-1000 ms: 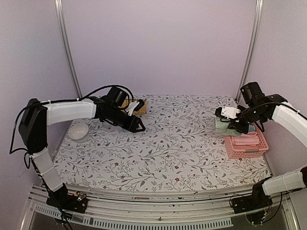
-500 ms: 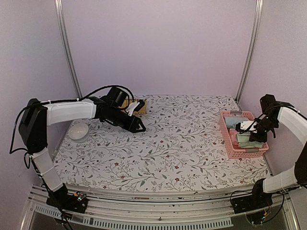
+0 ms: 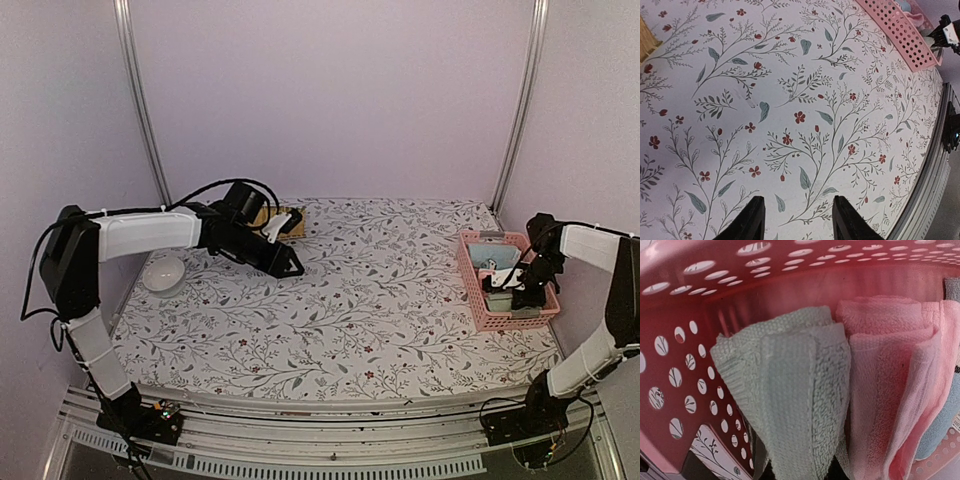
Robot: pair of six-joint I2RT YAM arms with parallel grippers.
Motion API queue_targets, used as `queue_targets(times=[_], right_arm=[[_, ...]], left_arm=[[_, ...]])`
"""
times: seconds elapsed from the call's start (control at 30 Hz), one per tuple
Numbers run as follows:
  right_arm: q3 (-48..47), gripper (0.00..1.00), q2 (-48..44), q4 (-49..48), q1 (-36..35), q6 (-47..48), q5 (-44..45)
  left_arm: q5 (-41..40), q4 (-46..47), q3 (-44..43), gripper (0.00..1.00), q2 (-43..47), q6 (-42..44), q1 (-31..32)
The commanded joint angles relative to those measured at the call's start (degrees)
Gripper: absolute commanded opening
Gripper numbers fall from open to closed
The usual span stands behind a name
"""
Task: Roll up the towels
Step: Place the towel in the storage box.
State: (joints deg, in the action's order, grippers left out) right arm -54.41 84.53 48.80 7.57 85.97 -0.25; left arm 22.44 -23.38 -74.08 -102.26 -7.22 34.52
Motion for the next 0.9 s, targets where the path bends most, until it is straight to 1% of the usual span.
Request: queue_targets(times=[0.0,0.07,0.2,0.27,0.37,0.57,0.7,0.87], right_arm=[[-0.5,0.09,1.4,-3.4,0.5,0.5,0.5],[-0.5,0.11,2.1,-4.2,0.6,0.6,0.6],[0.0,0.17,3.1,-5.3,0.7,0.9,1.4],[0.1,0.18,3.2,-5.4,0.8,1.0,1.7],[-0.1,0.29,2.9,-4.8,0.8,0.9,1.7],[0.0,0.43,1.0,-3.6,1.0,1.2,2.3],[-0.1,0.51,0.1,-1.5,1.0,0.8,2.9],[-0.7,0.55,-0.9,0.5,1.4,1.0,3.8]], left_arm=[[0.3,0.4,0.6,0.48,-1.3,0.2,-0.4],[0.4,0.4,0.6,0.48,-1.5,0.3,-0.4],[0.5,0.4,0.6,0.48,-1.5,0.3,-0.4],[0.5,0.4,0.5,0.48,-1.5,0.2,-0.4],[0.6,0.4,0.5,0.48,-1.5,0.3,-0.4],[1.0,0.2,0.4,0.48,-1.7,0.3,-0.4],[1.2,0.1,0.3,0.48,-1.7,0.3,-0.4],[1.6,0.0,0.3,0.48,-1.7,0.3,-0.5]])
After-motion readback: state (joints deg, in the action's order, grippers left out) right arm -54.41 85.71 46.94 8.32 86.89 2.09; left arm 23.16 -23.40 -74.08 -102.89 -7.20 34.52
